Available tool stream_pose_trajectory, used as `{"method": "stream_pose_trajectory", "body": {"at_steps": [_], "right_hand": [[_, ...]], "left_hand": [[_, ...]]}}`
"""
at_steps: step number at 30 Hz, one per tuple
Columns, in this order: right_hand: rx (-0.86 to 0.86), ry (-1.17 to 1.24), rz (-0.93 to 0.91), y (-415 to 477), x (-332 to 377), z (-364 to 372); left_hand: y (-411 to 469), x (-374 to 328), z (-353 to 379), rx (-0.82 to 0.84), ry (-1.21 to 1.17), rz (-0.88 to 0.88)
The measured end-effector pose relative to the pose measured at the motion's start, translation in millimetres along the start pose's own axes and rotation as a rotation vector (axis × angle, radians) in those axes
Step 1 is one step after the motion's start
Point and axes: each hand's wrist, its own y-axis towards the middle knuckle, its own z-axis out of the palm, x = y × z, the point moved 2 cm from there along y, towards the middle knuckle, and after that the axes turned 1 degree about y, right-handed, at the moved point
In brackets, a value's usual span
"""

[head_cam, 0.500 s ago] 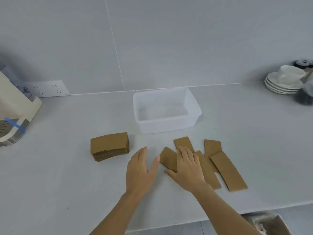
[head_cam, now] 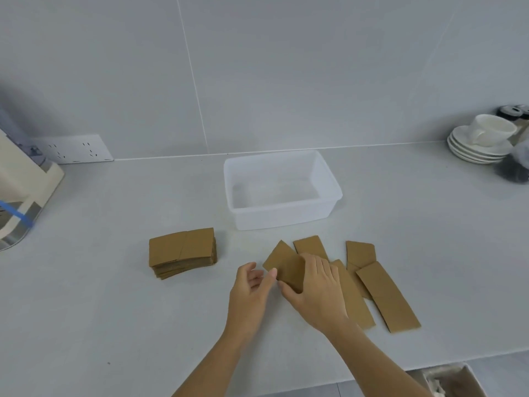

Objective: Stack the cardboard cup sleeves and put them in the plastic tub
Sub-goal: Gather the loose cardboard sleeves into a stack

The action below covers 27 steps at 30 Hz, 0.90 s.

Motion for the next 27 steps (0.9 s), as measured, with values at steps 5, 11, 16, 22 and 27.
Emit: {"method": "stream_pose_trajectory", "body": {"at_steps": [5, 11, 16, 22, 27], "right_hand": [[-0.024, 0.037, -0.044, -3, 12, -2], [-0.016, 0.081, -0.091, -6, 11, -9], [-0.124, 0.109, -0.096, -16, -5, -19], [-0.179, -0.066, 0.049, -19, -35, -25], [-0.063, -0.213, 0.271, -22, -51, -23]], "left_hand": [[7, -6, 4, 0.133, -0.155, -0.087], [14, -10, 4, 0.140, -0.168, -0.066], [18, -10, 3, 0.089, -0.266, -0.099], [23, -10, 10, 0.131, -0.564, -0.240], [25, -7, 15, 0.197, -0.735, -0.398]]}}
